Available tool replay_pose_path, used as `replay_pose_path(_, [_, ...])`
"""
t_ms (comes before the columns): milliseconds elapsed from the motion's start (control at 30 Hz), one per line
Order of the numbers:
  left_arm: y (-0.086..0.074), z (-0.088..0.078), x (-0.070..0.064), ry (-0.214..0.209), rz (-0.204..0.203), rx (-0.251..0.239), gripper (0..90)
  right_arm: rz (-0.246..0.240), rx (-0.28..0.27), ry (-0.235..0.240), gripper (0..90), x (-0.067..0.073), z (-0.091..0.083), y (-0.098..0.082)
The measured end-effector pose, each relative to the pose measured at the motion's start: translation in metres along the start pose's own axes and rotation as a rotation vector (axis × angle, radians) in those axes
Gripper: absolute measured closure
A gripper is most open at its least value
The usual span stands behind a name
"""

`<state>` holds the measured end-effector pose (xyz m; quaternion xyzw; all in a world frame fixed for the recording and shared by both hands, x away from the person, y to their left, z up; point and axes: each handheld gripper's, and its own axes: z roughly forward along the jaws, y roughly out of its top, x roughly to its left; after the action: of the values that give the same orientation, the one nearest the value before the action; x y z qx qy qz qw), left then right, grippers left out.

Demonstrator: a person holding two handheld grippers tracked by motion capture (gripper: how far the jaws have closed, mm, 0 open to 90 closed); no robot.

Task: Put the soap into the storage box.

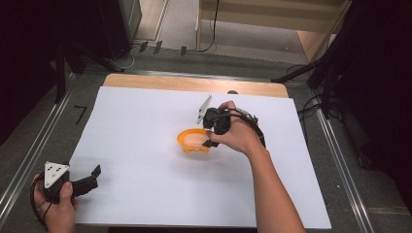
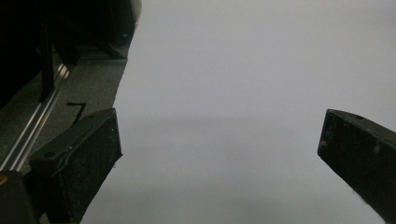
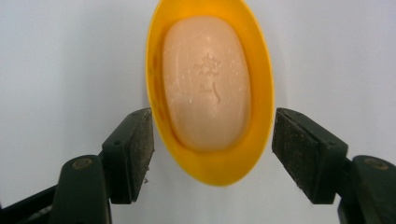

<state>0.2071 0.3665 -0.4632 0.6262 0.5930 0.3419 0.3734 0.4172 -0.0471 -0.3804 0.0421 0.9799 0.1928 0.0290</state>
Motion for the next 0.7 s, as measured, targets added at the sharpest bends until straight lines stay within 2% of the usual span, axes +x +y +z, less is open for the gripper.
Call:
replay_pose_path(133, [0.0,0.0,0.0,0.001,0.001,0.001,0.0,0.036,-0.002,-0.003,27.0,0.002,-0.002,-0.014])
replay_pose_path(267, [0.0,0.0,0.0,0.002,0.001,0.0,0.0,0.045,-0.007,-0.001,22.3,0.002,-0.003,-0.022])
replay_pose_path(333, [0.0,0.0,0.0,0.001,0.002,0.002,0.0,0.06,-0.006,-0.017,19.5,0.002,-0.004,-0.027])
replay_pose_path(467, [0.0,0.0,-0.001,0.003,0.006,0.002,0.0,0.105,-0.035,-0.027,14.4,0.002,-0.007,-0.042])
replay_pose_path(533, [0.0,0.0,-0.001,0.003,0.006,0.002,0.0,0.106,-0.044,-0.021,14.4,0.002,-0.007,-0.044])
replay_pose_path(633, [0.0,0.0,-0.001,0.003,0.006,0.004,0.0,0.135,-0.054,-0.036,13.2,0.006,-0.011,-0.054])
replay_pose_path(700, [0.0,0.0,-0.001,0.003,0.009,0.003,0.0,0.147,-0.06,-0.027,13.1,0.006,-0.011,-0.06])
